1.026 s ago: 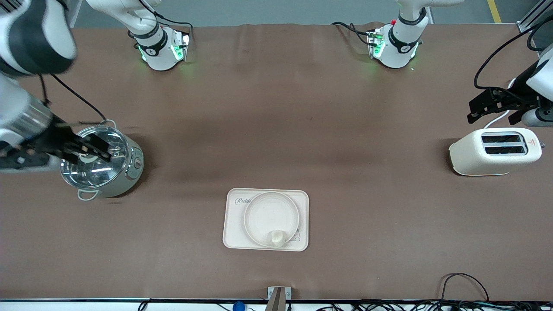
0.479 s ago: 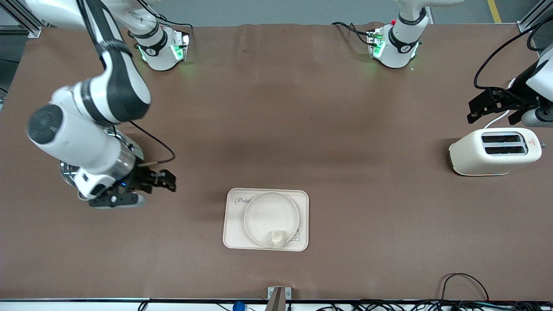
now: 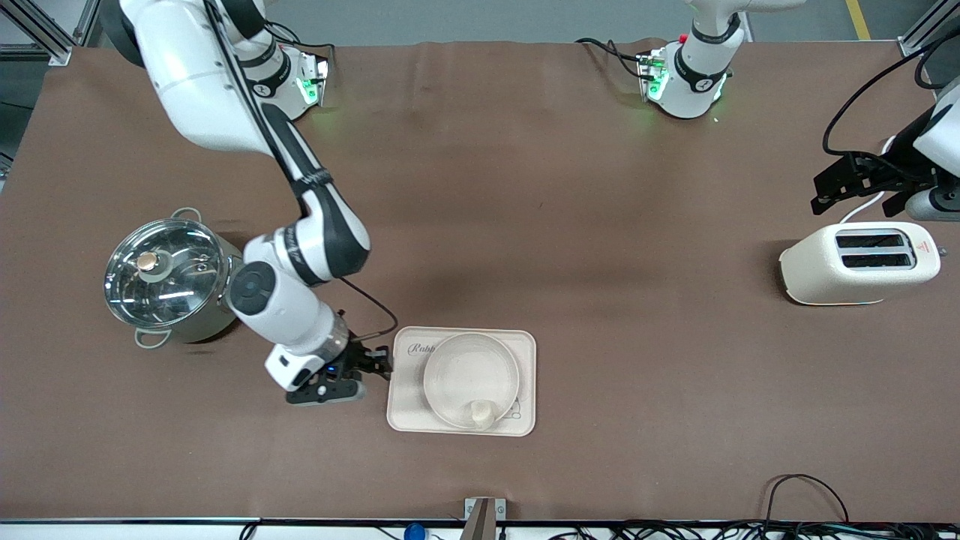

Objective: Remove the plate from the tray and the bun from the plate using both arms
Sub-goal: 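Reach the right gripper down to the white plate's rim on the tray, then close the right gripper on the plate rim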

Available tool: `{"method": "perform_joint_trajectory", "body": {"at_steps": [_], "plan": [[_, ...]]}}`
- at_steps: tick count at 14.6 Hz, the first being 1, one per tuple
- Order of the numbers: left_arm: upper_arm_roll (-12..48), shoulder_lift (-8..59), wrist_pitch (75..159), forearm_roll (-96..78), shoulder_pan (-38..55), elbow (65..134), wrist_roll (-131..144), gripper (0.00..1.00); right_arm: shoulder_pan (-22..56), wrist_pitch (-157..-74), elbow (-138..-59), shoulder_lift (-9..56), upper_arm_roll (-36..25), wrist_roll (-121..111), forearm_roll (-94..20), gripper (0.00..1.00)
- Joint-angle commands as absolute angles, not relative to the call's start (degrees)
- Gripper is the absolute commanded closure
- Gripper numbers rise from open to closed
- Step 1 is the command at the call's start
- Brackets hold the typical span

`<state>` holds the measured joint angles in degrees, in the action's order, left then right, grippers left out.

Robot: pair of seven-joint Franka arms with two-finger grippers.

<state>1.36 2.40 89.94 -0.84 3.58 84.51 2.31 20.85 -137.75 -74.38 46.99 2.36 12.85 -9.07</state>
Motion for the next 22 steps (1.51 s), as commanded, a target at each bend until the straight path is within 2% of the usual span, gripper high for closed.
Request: {"method": "perform_joint_trajectory", "body": {"at_steps": [1,4,8,13,22], "plan": [[1.58,2.46,89.03,0.18,3.51,83.85,2.37,0.0,22.23,-142.8,-69.53,52.98,2.28,15.2,-12.29,0.39],[1.58,2.46,89.03,0.26,3.43,83.85,2.29,0.0,22.93,-143.88,-67.42,56.07,2.46,15.21,-18.01,0.4],[1.58,2.46,89.03,0.18,3.43,83.85,2.29,0.0,23.55,-143.88,-66.36,57.57,3.25,15.29,-19.25,0.41],[1.58,2.46,89.03,0.18,3.43,83.85,2.29,0.0,23.99,-143.96,-66.36,59.24,3.34,15.21,-19.25,0.51],[1.58,2.46,89.03,0.26,3.43,83.94,2.37,0.0,24.35,-143.7,-66.36,59.85,3.34,15.29,-19.25,0.8]]}}
